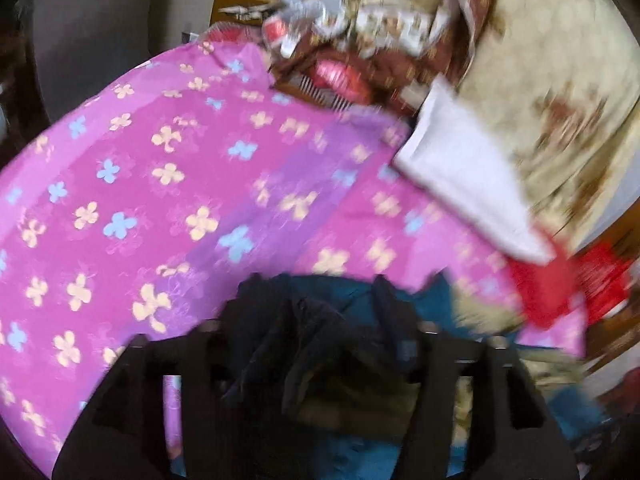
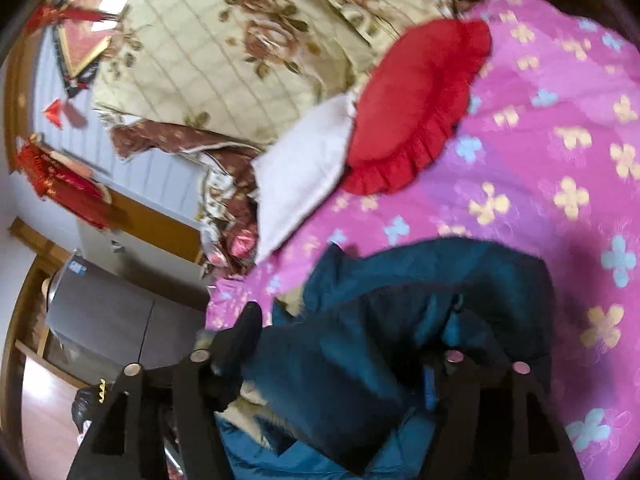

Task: Fold large clothes
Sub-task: 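Grasp the jacket hem with both grippers and lift it toward the collar, then lay the hem over the collar and open both grippers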

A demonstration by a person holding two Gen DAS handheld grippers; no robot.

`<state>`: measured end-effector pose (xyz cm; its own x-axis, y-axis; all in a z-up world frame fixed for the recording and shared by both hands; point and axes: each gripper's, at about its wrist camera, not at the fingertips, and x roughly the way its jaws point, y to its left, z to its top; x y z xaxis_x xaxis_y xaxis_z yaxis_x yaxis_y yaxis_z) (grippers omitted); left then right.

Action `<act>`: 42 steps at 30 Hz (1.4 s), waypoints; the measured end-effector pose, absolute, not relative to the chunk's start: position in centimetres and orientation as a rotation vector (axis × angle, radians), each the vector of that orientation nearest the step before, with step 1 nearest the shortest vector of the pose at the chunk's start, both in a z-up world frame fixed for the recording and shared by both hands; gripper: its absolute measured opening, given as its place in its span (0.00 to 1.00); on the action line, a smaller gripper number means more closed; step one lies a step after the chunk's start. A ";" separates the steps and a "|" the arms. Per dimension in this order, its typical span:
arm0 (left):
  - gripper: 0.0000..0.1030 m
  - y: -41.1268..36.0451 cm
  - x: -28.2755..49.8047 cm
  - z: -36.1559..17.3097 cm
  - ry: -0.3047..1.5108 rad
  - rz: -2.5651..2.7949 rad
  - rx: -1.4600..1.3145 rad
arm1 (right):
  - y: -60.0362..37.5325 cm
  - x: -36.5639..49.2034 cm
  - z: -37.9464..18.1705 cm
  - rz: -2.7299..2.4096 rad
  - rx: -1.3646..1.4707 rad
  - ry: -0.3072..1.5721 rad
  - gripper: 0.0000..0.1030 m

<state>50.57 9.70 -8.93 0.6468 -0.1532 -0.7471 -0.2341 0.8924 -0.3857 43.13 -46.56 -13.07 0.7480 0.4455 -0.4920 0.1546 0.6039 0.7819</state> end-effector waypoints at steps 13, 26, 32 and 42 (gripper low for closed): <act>0.68 2.6 44.2 -2.9 0.825 -0.162 -0.359 | -41.6 39.5 -6.1 -0.041 0.502 0.668 0.63; 0.68 -13.9 48.3 -14.3 1.017 -0.284 -0.007 | -36.0 45.4 -17.3 -0.021 0.204 0.930 0.63; 0.68 -13.3 53.2 -17.2 1.051 -0.207 -0.058 | -37.1 49.3 -19.5 -0.026 0.222 0.961 0.63; 0.69 -13.0 52.5 -16.4 1.023 -0.175 -0.017 | -36.4 50.6 -20.1 -0.066 0.169 0.978 0.63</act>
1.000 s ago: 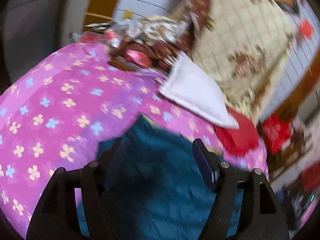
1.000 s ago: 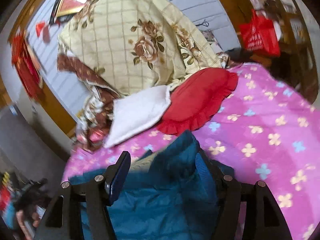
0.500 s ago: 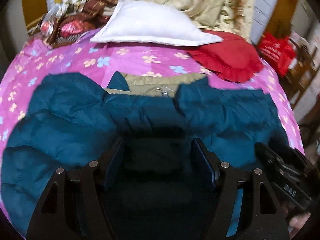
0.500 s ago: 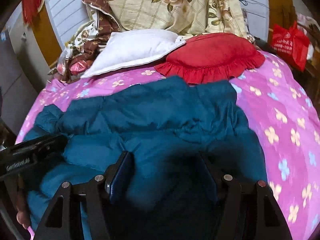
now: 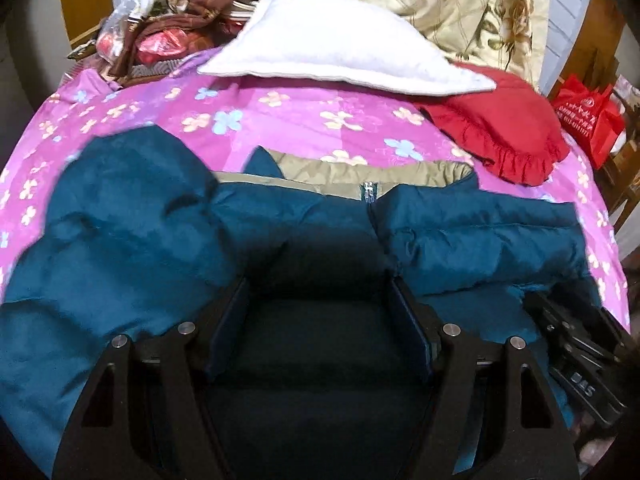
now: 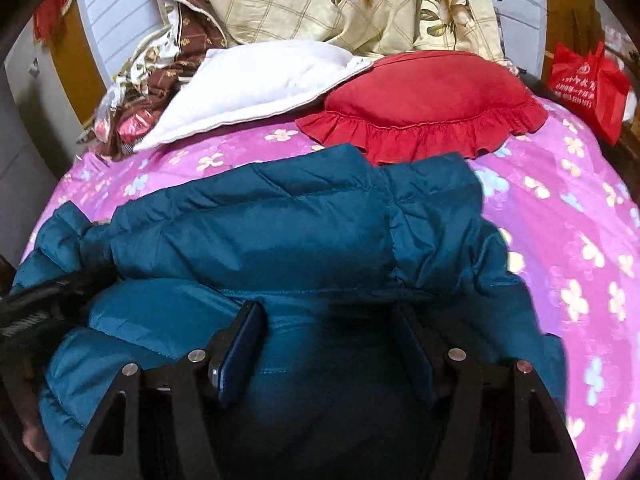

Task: Fold large clothes
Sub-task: 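Lay the hem over the collar and open both grippers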

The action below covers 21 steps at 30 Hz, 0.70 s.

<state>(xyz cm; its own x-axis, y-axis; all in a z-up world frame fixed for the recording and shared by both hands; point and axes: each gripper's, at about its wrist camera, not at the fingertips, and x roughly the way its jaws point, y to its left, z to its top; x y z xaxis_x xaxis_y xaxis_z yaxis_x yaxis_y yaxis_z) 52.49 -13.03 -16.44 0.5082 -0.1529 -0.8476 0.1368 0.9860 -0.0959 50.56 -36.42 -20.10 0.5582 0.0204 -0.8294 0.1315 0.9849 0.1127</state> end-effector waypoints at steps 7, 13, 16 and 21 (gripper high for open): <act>0.69 -5.5 46.4 -11.8 0.922 -0.123 -0.057 | -36.9 41.2 -14.2 -0.026 0.150 0.852 0.63; 0.69 2.7 43.7 -14.9 0.946 0.029 -0.095 | -37.6 36.9 -17.1 -0.065 0.132 0.901 0.64; 0.69 4.6 44.3 -16.6 0.961 0.076 -0.105 | -38.0 37.4 -18.5 -0.088 0.155 0.909 0.64; 0.69 4.4 43.4 -15.1 0.973 0.059 -0.084 | -38.3 38.2 -17.7 -0.131 0.215 0.954 0.64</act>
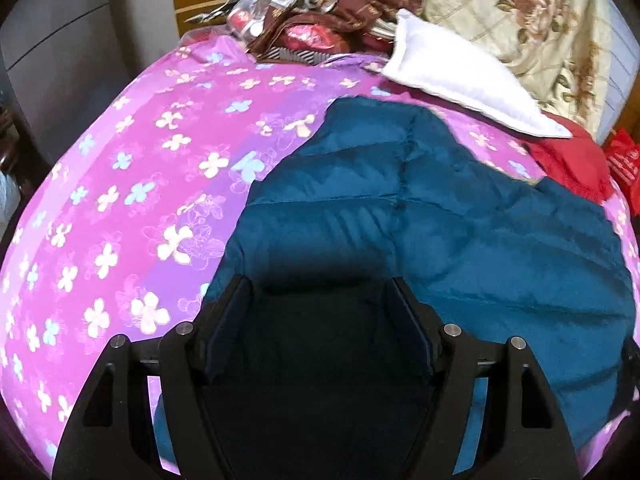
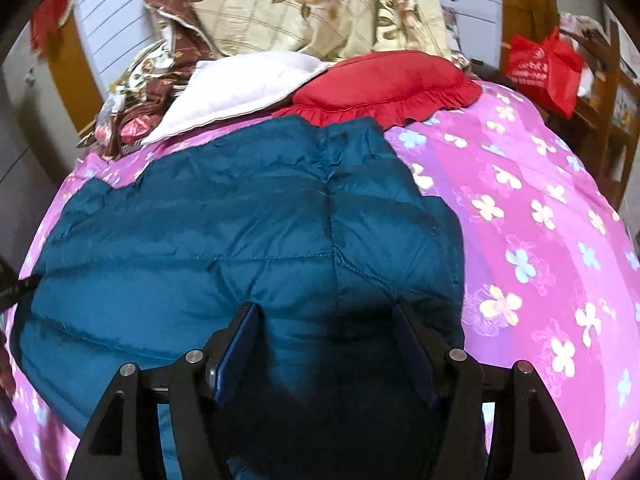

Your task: Fold large clothes

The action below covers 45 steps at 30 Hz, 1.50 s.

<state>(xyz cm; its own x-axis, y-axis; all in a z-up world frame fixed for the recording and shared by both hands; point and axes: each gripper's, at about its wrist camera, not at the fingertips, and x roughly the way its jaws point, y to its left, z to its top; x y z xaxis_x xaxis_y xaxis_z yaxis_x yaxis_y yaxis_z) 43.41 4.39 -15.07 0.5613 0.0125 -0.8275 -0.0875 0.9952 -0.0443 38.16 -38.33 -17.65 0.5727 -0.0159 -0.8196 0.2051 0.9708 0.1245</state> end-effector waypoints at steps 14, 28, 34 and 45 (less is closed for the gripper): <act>0.69 3.8 26.1 -8.1 0.730 0.102 0.080 | -35.0 23.4 -12.5 -0.085 0.273 0.889 0.64; 0.69 2.3 13.2 -8.4 0.708 0.065 0.002 | -29.0 13.0 -14.5 -0.098 0.303 0.897 0.64; 0.69 0.5 10.5 -6.3 0.656 0.002 0.011 | -28.2 11.7 -13.4 -0.122 0.248 0.882 0.64; 0.69 -0.6 8.9 -6.2 0.655 0.000 0.026 | -28.3 10.6 -12.5 -0.151 0.233 0.874 0.64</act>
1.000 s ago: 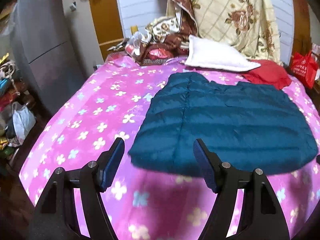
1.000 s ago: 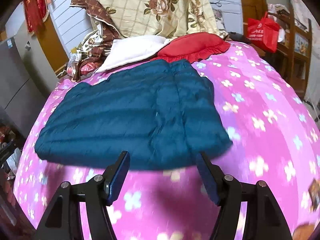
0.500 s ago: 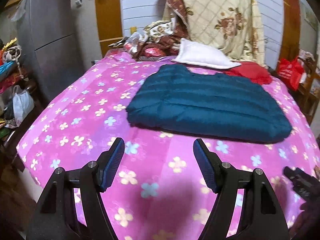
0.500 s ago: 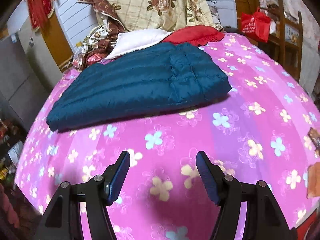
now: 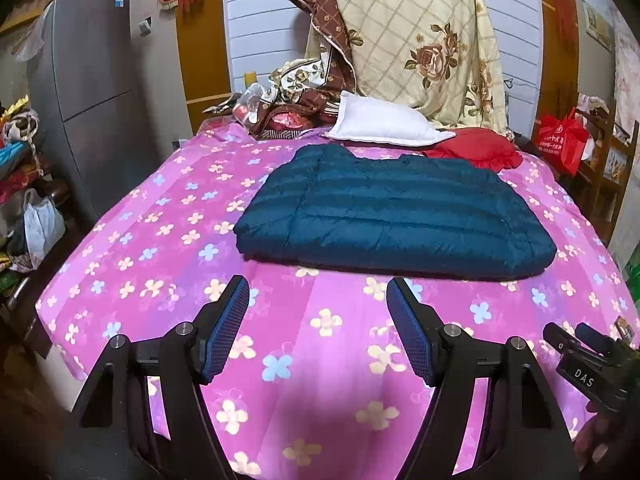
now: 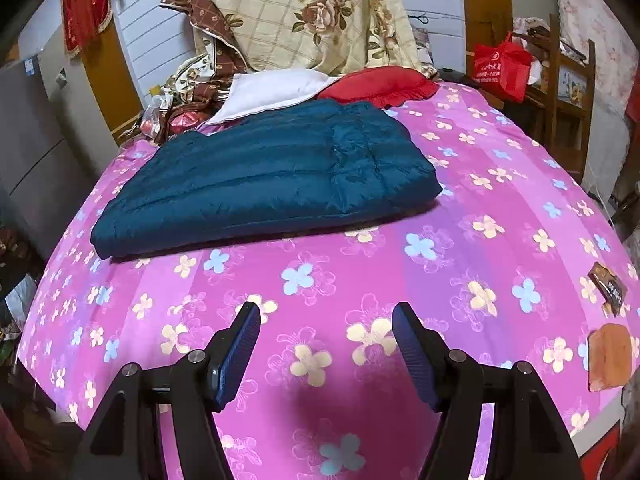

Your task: Fold large clothes

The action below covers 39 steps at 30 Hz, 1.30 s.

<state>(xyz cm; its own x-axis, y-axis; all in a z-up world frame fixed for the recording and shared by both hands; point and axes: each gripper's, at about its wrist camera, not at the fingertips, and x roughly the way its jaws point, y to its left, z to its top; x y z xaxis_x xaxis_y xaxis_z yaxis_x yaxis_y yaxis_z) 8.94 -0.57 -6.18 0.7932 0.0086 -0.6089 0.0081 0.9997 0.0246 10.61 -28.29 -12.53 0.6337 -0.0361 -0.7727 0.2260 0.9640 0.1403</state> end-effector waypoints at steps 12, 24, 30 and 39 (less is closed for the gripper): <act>0.69 -0.1 9.2 -7.0 0.703 -0.013 -0.007 | -27.7 10.7 -12.7 -0.147 0.206 0.876 0.64; 0.69 -0.3 9.2 -7.6 0.735 -0.042 -0.028 | -26.6 10.8 -12.9 -0.150 0.169 0.881 0.64; 0.69 -0.6 9.3 -8.0 0.749 -0.052 -0.026 | -26.5 10.9 -13.1 -0.148 0.166 0.890 0.64; 0.69 -0.4 10.0 -8.7 0.778 -0.059 -0.033 | -26.7 11.2 -13.8 -0.149 0.166 0.905 0.64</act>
<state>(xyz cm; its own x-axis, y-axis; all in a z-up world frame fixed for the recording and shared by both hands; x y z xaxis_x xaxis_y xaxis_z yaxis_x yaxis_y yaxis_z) 10.01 -0.42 -8.72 0.7110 -0.0654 -0.7001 0.0408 0.9978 -0.0518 11.23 -26.67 -13.80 0.6088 -0.0586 -0.7912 0.1985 0.9768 0.0804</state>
